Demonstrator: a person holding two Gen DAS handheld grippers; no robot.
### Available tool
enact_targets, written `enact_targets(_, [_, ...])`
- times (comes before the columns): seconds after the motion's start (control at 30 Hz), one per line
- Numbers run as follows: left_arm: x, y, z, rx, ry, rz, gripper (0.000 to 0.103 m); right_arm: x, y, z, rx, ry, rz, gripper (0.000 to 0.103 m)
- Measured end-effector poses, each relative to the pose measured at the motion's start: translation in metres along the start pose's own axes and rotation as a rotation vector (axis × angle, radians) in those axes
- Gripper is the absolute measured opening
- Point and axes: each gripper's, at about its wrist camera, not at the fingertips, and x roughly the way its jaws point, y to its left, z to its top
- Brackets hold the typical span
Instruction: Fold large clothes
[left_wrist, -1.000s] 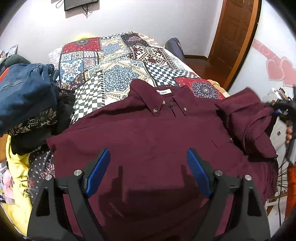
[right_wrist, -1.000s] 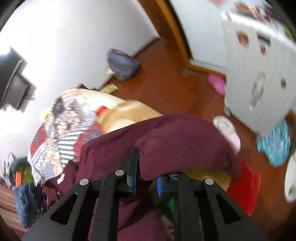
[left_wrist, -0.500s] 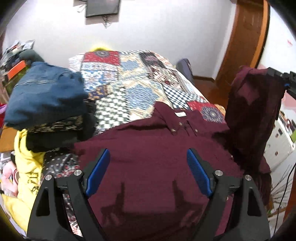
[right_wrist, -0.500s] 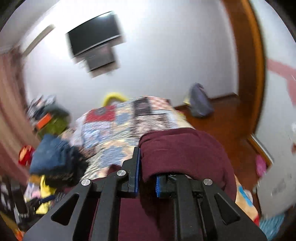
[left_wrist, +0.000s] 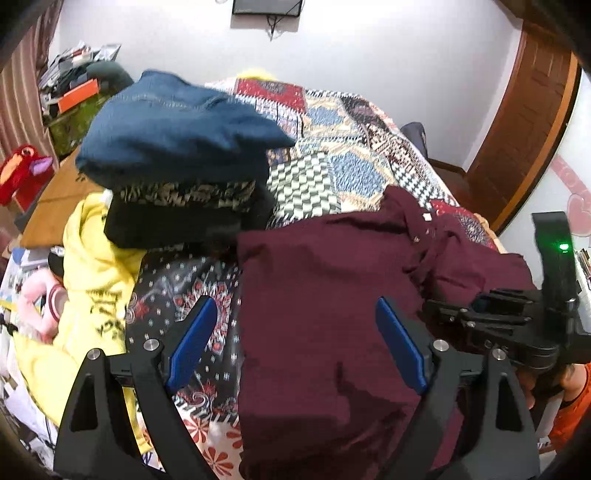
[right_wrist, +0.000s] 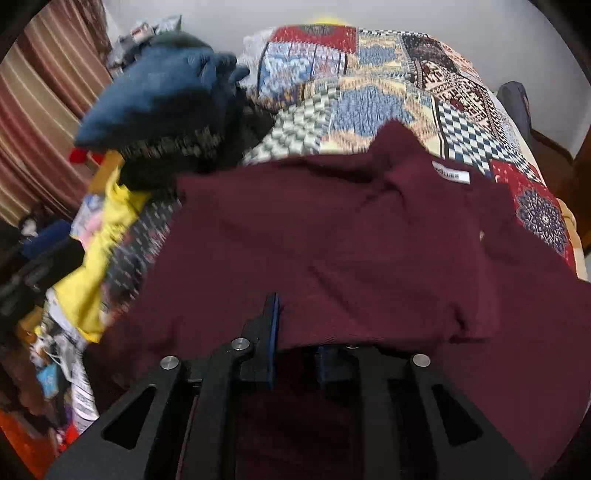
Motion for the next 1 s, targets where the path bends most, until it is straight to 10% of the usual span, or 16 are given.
enact_targets(0.1, [0.005,-0.004,-0.004,0.005,0.022,-0.003,0.088,-0.012,0.0,-0.004,-0.032,0.016,0.056,0.05])
enact_targets(0.33, [0.003,-0.041,0.007,0.081,0.003,-0.036,0.088,-0.063,-0.025,-0.022,0.02,-0.065,0.099,0.051])
enact_targets(0.6, [0.011,-0.122,0.026,0.296,-0.017,-0.075,0.088,-0.112,-0.108,-0.054,0.182,-0.203,-0.156,0.058])
enact_targets(1.0, [0.092,-0.21,0.006,0.594,0.102,0.003,0.088,-0.094,-0.198,-0.104,0.462,-0.113,-0.25,0.058])
